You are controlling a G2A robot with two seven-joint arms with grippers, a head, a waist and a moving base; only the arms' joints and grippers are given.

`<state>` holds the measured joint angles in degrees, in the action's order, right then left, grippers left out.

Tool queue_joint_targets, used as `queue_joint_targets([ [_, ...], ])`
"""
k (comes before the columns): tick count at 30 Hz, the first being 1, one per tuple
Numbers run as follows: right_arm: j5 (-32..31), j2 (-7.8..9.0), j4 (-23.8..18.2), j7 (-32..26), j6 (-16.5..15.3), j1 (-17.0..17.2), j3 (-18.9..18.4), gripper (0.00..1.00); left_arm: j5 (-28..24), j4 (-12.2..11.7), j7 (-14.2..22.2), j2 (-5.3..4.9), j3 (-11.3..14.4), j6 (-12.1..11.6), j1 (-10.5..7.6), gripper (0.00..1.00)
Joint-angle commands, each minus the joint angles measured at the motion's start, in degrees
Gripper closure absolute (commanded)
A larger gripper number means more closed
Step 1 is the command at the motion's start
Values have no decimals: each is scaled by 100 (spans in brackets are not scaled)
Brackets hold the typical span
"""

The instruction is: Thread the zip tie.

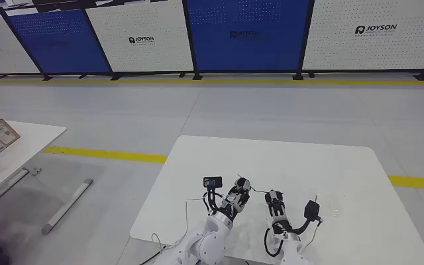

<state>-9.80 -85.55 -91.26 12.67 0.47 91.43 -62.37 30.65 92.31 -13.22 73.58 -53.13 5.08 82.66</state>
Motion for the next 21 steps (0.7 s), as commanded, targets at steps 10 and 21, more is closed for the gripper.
queue_joint_targets([
  [10,-60,5,-116,29,-81,120,-27,100,0,0,0,0,0,0,0,100],
  [21,-68,-27,-37,126,18,33,22,100,0,0,0,0,0,0,0,100],
])
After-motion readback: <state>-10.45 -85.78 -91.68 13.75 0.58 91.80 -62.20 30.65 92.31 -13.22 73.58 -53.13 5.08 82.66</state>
